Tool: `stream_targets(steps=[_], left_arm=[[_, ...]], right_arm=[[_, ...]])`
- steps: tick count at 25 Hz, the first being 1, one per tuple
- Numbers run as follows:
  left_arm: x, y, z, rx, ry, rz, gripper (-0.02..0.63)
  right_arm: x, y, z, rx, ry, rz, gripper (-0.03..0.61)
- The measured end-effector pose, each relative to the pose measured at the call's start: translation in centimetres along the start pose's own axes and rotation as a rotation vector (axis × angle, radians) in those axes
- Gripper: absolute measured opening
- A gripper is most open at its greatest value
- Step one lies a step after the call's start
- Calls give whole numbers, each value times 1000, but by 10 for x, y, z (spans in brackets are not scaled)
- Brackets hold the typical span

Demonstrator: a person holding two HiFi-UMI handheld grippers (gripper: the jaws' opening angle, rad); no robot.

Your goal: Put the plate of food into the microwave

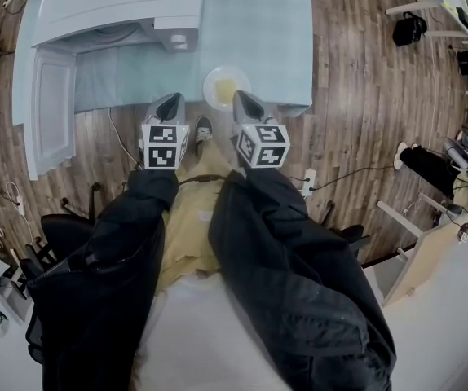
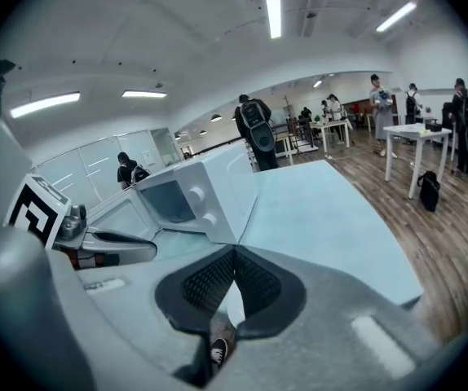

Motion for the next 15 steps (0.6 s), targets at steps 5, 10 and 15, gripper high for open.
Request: stream_targets(steps=[5,10,15], left_arm=[[-23,-9,12,-66,-75,6,-3],[-41,-23,17,-91,-136,-6,-3],[-63,-29,22,-101,-198,2,-3]], right_arm=[[-35,12,5,-78,-69,88,-2],[-72,23,12,-138,-149,157,-2],[-99,26,25,-158,-218,198,-2]])
Point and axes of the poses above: the fingertips, and each gripper's own axes: z forward along the fingers, y to its right, x out of its top, the point moved 2 cm from there along -z, backward along the fingers
